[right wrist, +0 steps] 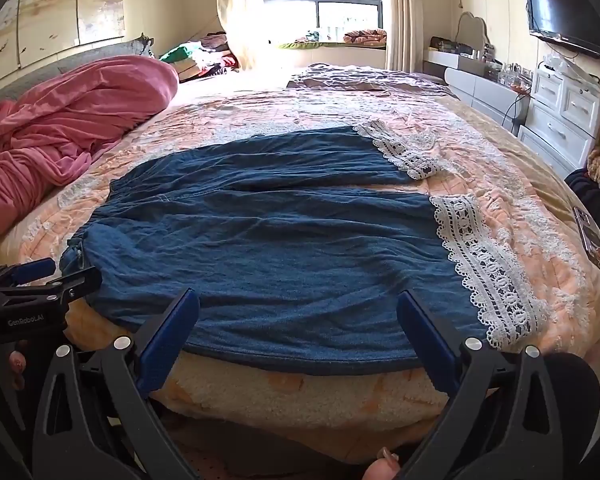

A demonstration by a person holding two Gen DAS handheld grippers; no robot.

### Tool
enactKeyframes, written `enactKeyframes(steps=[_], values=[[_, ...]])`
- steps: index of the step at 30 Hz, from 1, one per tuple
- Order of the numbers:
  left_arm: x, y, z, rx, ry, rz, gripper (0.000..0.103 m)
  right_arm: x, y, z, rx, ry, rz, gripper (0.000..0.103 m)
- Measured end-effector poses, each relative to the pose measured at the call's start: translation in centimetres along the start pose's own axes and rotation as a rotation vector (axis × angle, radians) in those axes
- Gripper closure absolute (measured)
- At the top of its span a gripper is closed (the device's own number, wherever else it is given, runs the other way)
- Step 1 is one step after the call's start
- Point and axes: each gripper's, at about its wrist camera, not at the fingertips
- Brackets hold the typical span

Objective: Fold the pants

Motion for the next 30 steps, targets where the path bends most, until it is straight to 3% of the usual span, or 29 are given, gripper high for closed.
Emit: enactKeyframes(steps=[30], values=[[-0.21, -0.05, 0.18, -0.005, 0.0, 0.0, 0.009, 0.01, -0.04, -0.37, -0.001, 0.015, 0.005, 0.004]])
Point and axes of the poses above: each gripper's, at about its wrist camera, not at the fingertips, and z roughly against the way its jaws point, x to its left, y to its underside, and after that the axes turned 4 degrees about -y, right-handed
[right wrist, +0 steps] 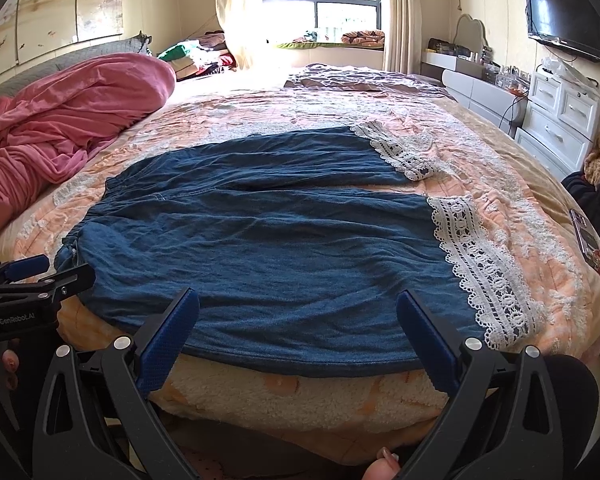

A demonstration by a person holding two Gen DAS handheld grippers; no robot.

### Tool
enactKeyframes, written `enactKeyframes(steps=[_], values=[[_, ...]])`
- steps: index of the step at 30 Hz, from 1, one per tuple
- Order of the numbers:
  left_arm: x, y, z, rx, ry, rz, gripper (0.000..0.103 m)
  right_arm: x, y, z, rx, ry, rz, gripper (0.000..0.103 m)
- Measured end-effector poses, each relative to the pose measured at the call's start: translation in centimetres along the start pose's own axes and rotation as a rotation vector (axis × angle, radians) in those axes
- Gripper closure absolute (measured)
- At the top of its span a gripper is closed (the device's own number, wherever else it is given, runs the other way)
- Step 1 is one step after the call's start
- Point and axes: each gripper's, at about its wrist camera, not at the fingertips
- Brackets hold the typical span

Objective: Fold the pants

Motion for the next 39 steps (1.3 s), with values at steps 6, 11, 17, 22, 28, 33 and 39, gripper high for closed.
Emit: enactKeyframes(steps=[6, 11, 17, 22, 28, 33, 39], values=[[0.0, -0.1, 0.0, -0.008, 0.005, -0.005, 0.009, 0.2, -0.2, 0.0, -0.006, -0.003, 0.011, 0.004], [0.2, -0.7, -0.1, -0.016, 0.01, -0.002, 0.009, 0.4, -0.7, -0.4, 0.0, -0.016, 0.015, 0.004], [1.2, -2.2, -0.8, -0.013, 0.017, 0.008, 0.009, 1.0, -2.3, -2.2, 0.019, -0.038, 0.032, 0.004], [2.4, -4.5, -2.3, -0.003, 0.007, 0.004, 0.009, 1.4, -4.1, -4.2, 0.045, -0.064, 0.055, 0.004], [4.0, -7.8, -4.8, 0.028, 0.013, -0.004, 0.009, 2.1, -7.2, -7.4, 0.099, -0.122, 0.061, 0.004], [6.3, -10.9, -6.5, 0.023, -0.035, 0.031, 0.009, 3.2, -10.0, -9.9, 0.105, -0.159, 0.093, 0.004], [8.9, -14.5, -8.4, 0.001, -0.077, 0.012, 0.009, 4.5, -13.3, -13.1, 0.136, -0.208, 0.182, 0.004]])
Point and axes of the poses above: each gripper's, at about its wrist camera, not at the fingertips, and z roughly against the way its jaws point, x to its left, y to its underside, and after that the axes turned 4 degrees about -y, right-handed
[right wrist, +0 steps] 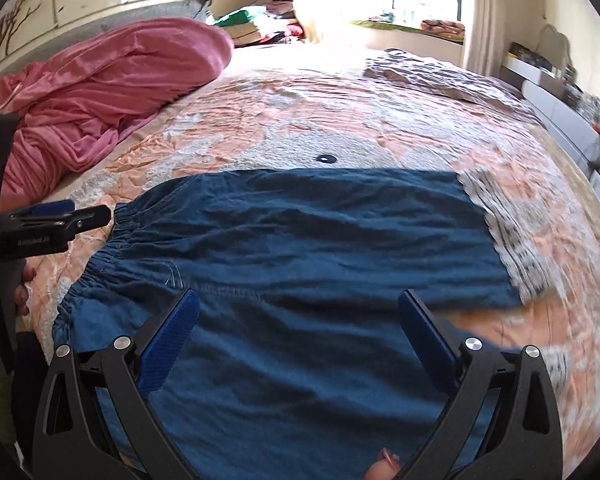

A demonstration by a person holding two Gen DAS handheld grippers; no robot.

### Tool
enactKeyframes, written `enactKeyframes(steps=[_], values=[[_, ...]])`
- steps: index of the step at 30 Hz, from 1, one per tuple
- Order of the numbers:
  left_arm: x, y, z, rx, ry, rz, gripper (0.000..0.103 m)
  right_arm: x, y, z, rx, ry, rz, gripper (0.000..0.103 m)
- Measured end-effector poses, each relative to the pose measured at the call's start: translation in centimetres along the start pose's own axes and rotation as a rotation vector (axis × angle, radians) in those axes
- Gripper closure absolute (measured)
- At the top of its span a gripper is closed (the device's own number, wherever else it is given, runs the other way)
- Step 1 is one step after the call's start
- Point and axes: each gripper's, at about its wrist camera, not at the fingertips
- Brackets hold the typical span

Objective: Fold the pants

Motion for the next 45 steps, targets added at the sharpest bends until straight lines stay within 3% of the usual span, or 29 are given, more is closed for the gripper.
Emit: enactKeyframes(steps=[3, 6, 8, 10, 13, 17, 18, 19, 23, 28, 30, 32, 34, 35, 37, 40, 45], values=[[1.4, -1.0, -3.1, 0.072, 0.012, 0.012, 0.009, -0.1, -2.1, -2.2, 0.03, -0.019, 0.039, 0.004], [2.5, -1.3, -5.3, 0.082, 0.018, 0.017, 0.009, 0.2, -4.2, -4.7, 0.055, -0.03, 0.1, 0.004], [2.9, -1.1, -7.0, 0.107, 0.06, 0.02, 0.012, 0.4, -5.5, -6.5, 0.074, -0.029, 0.154, 0.004], [3.0, -0.9, -8.2, 0.111, 0.101, 0.021, 0.03, 0.5, -6.4, -7.9, 0.086, -0.041, 0.189, 0.004], [2.3, -1.1, -9.1, 0.101, 0.137, -0.02, 0.04, 0.6, -8.0, -10.6, 0.124, -0.068, 0.224, 0.004], [1.0, -1.3, -9.6, 0.073, 0.093, -0.117, 0.061, 1.3, -9.6, -12.7, 0.166, -0.098, 0.299, 0.004], [0.8, -1.3, -9.7, 0.062, 0.064, -0.141, 0.073, 1.5, -9.9, -13.1, 0.175, -0.099, 0.324, 0.004], [0.7, -1.2, -9.8, 0.059, 0.045, -0.154, 0.074, 1.8, -10.2, -13.6, 0.187, -0.101, 0.351, 0.004], [1.3, -1.4, -8.9, 0.037, 0.087, -0.145, 0.083, 2.6, -11.6, -15.8, 0.233, -0.09, 0.464, 0.004], [1.3, -1.7, -6.2, -0.057, 0.182, -0.128, 0.102, 3.3, -12.6, -18.0, 0.274, -0.074, 0.624, 0.006], [1.2, -1.8, -5.1, -0.094, 0.2, -0.136, 0.103, 3.5, -12.9, -18.4, 0.281, -0.091, 0.661, 0.006], [0.8, -1.7, -4.7, -0.108, 0.218, -0.151, 0.103, 4.1, -12.9, -18.8, 0.295, -0.114, 0.709, 0.011], [0.4, -1.6, -5.1, -0.093, 0.204, -0.168, 0.103, 4.7, -12.7, -19.5, 0.326, -0.132, 0.744, 0.038], [0.4, -1.5, -5.3, -0.088, 0.195, -0.172, 0.103, 5.1, -12.4, -20.1, 0.346, -0.138, 0.758, 0.042], [0.7, -1.3, -5.6, -0.079, 0.217, -0.153, 0.103, 5.8, -11.8, -20.5, 0.372, -0.18, 0.767, 0.07], [1.3, -1.4, -6.3, -0.06, 0.21, -0.137, 0.103, 6.6, -11.0, -19.6, 0.325, -0.196, 0.762, 0.097], [2.3, -1.2, -7.3, -0.033, 0.212, -0.11, 0.094, 5.8, -9.7, -15.3, 0.197, -0.199, 0.701, 0.1]])
Point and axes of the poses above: each gripper's, at about its wrist camera, not at the fingertips, and z roughly against the way its jaws point, x to its left, y to its underside, and after that the axes turned 4 degrees about -y, right-handed
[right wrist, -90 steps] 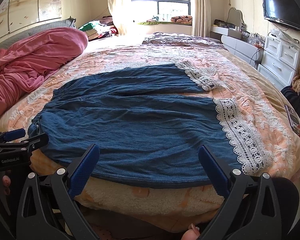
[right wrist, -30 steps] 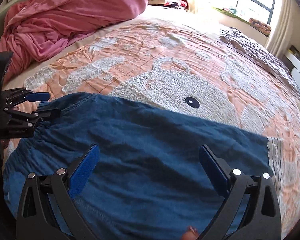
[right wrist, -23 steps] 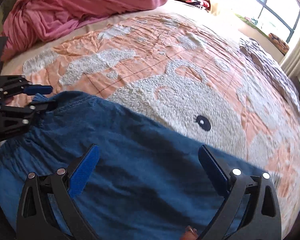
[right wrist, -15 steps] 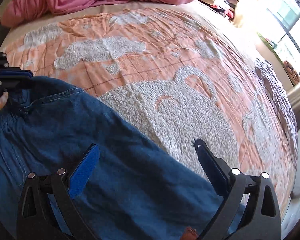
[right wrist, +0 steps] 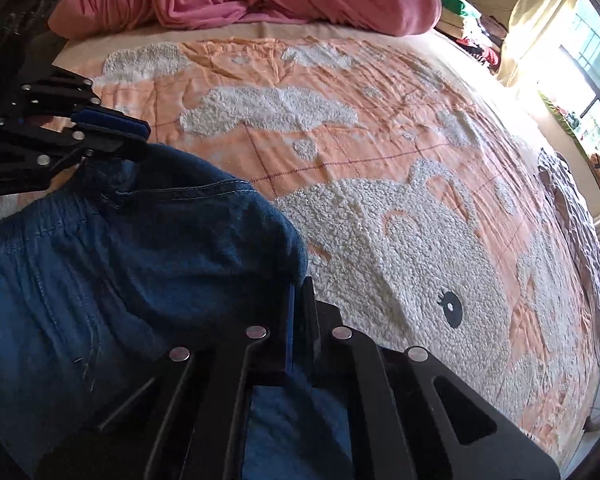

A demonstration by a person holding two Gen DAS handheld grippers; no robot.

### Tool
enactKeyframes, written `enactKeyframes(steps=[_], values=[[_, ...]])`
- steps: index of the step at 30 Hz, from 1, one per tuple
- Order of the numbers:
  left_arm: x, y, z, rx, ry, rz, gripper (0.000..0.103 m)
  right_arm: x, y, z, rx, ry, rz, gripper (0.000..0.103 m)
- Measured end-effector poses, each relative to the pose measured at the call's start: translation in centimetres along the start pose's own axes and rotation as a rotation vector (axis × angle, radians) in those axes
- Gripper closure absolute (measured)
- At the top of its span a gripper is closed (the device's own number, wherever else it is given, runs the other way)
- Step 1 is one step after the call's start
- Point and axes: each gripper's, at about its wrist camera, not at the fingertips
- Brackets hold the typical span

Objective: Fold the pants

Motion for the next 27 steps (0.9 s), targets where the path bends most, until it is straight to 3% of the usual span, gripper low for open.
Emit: enactKeyframes(steps=[4, 6, 13, 21, 27], values=[[-0.2, 0.0, -0.6, -0.003, -0.003, -0.008, 0.082, 0.5, 1.0, 3.0, -0.097, 0.012, -0.05, 0.1], [-0.5, 0.1, -0.6, -0.007, 0.01, -0.019, 0.081, 0.7, 1.5, 4.0, -0.124, 0.026, -0.057, 0.1], [-0.5, 0.3, 1.3, -0.05, 0.104, -0.002, 0.103, 2.9, 3.3, 6.5, -0.202, 0.08, -0.114, 0.1], [-3.5, 2.4, 7.3, -0.145, 0.123, -0.071, 0.103, 7.6, 7.6, 11.4, -0.28, 0.116, -0.201, 0.1], [-5.8, 6.7, 11.5, -0.186, 0.133, -0.11, 0.103, 11.9, 11.2, 14.3, -0.32, 0.091, -0.242, 0.1]])
Point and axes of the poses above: each gripper's, at about its wrist camera, not at the fingertips, and z roughly against the way its jaws point, x to its left, y to its underside, and after that the axes turned 4 degrees about -y, right-handed
